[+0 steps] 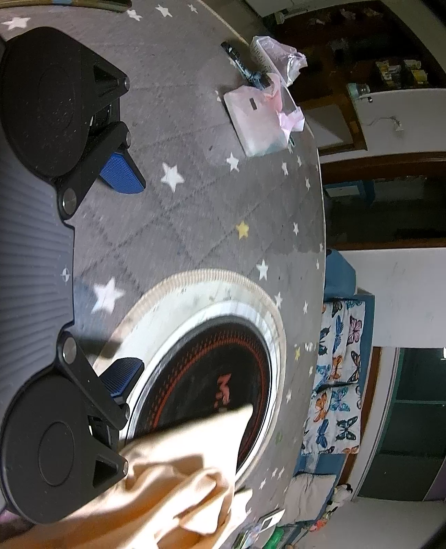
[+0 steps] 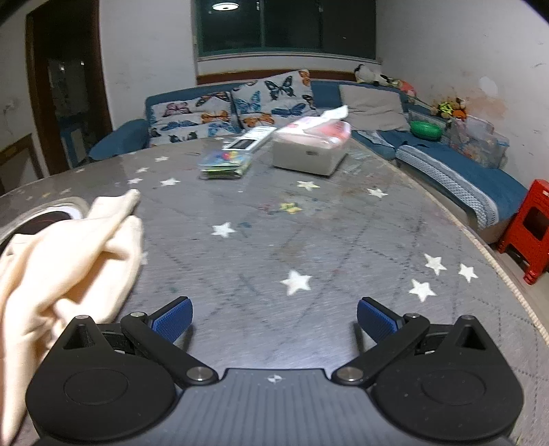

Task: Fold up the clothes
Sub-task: 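Move both tools toward the crumpled cream sweatshirt on the table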

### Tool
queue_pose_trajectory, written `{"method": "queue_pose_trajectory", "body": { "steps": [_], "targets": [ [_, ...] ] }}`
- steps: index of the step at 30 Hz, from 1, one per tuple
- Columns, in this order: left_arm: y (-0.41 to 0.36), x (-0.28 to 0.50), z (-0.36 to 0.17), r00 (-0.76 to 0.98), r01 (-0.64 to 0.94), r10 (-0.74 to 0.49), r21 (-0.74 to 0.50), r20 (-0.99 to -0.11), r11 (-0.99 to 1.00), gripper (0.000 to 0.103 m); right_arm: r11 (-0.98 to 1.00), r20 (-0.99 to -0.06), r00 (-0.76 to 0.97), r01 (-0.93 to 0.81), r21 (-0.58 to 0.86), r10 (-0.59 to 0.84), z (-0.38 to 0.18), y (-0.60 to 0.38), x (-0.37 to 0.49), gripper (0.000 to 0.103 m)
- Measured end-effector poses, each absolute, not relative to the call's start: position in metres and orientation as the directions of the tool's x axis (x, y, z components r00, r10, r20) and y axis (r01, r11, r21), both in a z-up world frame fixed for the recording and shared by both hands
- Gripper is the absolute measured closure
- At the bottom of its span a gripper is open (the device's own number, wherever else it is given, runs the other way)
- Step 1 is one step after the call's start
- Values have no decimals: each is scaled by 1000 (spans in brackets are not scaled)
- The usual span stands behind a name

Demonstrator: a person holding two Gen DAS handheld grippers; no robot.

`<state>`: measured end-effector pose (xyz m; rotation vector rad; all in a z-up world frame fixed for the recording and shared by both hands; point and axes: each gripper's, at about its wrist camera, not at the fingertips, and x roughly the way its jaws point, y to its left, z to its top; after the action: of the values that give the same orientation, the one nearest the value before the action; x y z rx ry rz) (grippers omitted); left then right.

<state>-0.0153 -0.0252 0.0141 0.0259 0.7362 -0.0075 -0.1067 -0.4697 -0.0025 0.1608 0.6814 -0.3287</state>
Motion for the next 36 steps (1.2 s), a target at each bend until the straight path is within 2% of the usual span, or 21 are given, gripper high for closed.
{"method": "queue_pose_trajectory", "body": {
  "steps": [36],
  "targets": [
    [-91, -74, 44, 726, 112, -89, -11, -682, 994, 0, 988, -586, 809, 128, 82, -56, 25, -375, -171, 0]
  ]
}}
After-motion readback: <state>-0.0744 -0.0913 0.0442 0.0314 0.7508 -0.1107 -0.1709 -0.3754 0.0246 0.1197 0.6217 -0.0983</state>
